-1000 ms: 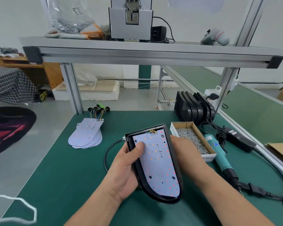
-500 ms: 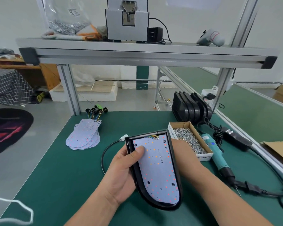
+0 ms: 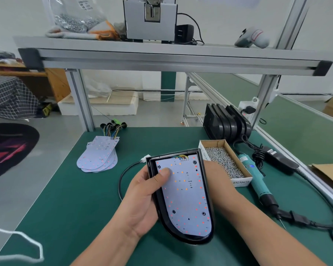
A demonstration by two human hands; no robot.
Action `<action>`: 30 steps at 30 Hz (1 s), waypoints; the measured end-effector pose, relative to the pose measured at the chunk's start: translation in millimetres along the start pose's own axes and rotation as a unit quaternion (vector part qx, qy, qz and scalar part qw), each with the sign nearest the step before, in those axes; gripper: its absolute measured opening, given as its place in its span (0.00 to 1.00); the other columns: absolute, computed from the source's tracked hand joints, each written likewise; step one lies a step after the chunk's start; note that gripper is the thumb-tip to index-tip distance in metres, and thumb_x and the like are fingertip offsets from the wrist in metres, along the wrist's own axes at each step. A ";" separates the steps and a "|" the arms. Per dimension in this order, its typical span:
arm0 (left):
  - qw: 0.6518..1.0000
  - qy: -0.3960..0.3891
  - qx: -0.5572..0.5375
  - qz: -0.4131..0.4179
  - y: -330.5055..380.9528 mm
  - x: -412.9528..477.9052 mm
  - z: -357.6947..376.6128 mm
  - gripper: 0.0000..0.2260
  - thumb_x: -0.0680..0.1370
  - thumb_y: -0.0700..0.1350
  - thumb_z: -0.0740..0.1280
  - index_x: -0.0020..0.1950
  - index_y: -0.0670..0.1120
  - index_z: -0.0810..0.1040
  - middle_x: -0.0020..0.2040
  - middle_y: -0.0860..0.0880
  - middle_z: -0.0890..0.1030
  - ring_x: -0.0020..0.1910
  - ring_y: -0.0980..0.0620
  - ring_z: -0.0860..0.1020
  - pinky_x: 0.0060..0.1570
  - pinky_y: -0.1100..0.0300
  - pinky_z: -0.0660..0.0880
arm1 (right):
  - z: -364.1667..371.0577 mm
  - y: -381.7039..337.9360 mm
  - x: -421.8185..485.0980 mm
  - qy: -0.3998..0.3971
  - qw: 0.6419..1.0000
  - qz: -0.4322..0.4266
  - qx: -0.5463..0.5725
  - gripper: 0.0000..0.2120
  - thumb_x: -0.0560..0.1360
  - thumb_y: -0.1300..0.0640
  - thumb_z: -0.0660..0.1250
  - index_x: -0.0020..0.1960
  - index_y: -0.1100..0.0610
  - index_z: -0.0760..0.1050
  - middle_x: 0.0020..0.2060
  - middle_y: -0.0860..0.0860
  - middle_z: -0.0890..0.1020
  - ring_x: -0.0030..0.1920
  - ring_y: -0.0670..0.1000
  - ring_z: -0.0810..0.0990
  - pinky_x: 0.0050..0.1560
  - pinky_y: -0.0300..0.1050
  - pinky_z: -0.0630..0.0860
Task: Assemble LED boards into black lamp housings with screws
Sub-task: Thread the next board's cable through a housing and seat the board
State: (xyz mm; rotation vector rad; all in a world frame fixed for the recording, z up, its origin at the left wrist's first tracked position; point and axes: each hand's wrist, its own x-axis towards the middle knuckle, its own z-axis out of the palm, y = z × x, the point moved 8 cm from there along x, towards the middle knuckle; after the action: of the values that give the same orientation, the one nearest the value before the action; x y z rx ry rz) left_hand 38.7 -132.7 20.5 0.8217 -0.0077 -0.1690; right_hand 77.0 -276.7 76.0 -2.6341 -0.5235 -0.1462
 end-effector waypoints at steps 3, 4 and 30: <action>1.000 -0.005 0.008 0.001 1.6 -3.1 1.0 0.22 0.76 0.43 0.76 0.67 0.37 0.80 0.67 0.34 0.82 0.64 0.35 0.82 0.64 0.39 0.80 | -1.8 -8.4 -4.6 0.019 0.997 -0.066 -0.039 0.08 0.76 0.53 0.59 0.38 0.45 0.70 0.34 0.44 0.79 0.42 0.58 0.77 0.48 0.54 0.76; 1.000 -0.003 0.008 0.000 1.5 -3.1 1.0 0.22 0.76 0.43 0.76 0.68 0.37 0.80 0.67 0.34 0.81 0.64 0.34 0.82 0.64 0.38 0.80 | -2.3 -8.2 -4.7 0.040 0.994 -0.083 -0.063 0.08 0.74 0.52 0.57 0.37 0.43 0.69 0.31 0.42 0.77 0.42 0.55 0.75 0.48 0.54 0.76; 1.000 -0.008 0.007 -0.002 7.7 -7.9 6.0 0.22 0.76 0.41 0.73 0.68 0.34 0.79 0.66 0.31 0.81 0.61 0.33 0.83 0.61 0.38 0.81 | -7.7 -10.5 1.8 0.100 0.987 -0.119 -0.046 0.20 0.68 0.63 0.69 0.36 0.47 0.58 0.28 0.51 0.73 0.29 0.61 0.75 0.28 0.50 0.71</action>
State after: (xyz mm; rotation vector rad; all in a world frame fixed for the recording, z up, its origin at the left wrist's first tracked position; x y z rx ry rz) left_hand 31.7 -130.7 30.7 0.8340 -0.0231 -0.1787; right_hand 74.5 -270.8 87.5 -2.5975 -0.7760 -0.5162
